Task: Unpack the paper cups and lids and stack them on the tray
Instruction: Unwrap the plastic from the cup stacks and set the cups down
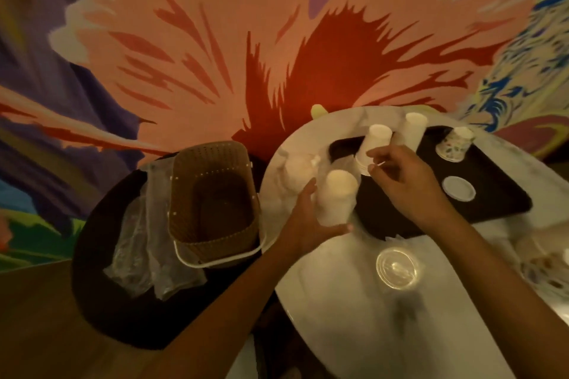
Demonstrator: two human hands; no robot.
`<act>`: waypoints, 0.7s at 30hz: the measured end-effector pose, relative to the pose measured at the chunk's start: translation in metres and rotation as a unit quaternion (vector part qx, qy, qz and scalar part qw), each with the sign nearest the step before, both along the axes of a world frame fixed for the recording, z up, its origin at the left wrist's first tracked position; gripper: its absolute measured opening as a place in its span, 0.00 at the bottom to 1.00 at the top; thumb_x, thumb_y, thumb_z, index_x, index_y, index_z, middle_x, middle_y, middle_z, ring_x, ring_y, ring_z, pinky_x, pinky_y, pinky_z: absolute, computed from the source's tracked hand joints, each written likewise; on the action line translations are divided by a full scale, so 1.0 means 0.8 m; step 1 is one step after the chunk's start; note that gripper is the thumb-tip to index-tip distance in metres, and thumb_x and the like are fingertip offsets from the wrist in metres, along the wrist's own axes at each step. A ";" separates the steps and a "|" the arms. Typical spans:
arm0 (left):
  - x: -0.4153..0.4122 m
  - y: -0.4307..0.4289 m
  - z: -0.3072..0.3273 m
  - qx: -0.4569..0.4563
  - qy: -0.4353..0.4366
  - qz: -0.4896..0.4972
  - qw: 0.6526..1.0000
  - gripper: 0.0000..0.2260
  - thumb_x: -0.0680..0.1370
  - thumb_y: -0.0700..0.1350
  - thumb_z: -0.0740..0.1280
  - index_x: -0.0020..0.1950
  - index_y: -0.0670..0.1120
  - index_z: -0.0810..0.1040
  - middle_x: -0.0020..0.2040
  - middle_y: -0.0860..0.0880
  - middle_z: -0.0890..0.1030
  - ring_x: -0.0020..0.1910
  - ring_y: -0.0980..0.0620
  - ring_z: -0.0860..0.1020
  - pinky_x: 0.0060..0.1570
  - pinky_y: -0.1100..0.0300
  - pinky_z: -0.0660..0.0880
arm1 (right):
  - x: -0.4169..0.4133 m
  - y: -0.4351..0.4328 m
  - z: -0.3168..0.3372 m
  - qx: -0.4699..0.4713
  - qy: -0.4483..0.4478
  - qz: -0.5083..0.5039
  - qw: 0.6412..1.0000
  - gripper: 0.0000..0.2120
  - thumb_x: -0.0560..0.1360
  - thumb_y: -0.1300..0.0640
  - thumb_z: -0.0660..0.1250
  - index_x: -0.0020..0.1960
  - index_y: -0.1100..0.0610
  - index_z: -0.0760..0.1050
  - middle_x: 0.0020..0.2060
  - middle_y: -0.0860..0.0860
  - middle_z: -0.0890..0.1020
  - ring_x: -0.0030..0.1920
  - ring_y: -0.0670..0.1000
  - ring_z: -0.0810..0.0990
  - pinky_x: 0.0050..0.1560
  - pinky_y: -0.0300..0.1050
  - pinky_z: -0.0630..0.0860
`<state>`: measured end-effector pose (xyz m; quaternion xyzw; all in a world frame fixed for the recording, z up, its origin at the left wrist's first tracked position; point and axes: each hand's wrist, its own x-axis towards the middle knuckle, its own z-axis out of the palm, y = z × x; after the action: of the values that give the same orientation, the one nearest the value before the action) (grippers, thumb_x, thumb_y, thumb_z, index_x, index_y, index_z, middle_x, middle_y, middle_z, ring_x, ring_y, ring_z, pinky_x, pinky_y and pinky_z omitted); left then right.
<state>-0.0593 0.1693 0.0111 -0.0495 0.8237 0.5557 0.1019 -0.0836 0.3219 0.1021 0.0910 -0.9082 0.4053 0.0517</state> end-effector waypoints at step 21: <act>0.010 0.051 0.097 0.454 -0.063 0.097 0.884 0.09 0.75 0.48 0.63 0.52 0.58 0.67 0.52 0.49 0.77 0.52 0.49 0.77 0.56 0.45 0.75 | 0.074 0.035 -0.027 -0.251 -0.080 -0.052 0.963 0.18 0.75 0.66 0.63 0.63 0.54 0.71 0.47 0.42 0.77 0.46 0.38 0.76 0.44 0.24 0.74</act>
<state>-0.0515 0.2100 0.0884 -0.1124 0.4646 0.8713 0.1106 -0.0246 0.3497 0.0804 -0.0052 -0.7823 0.6225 0.0215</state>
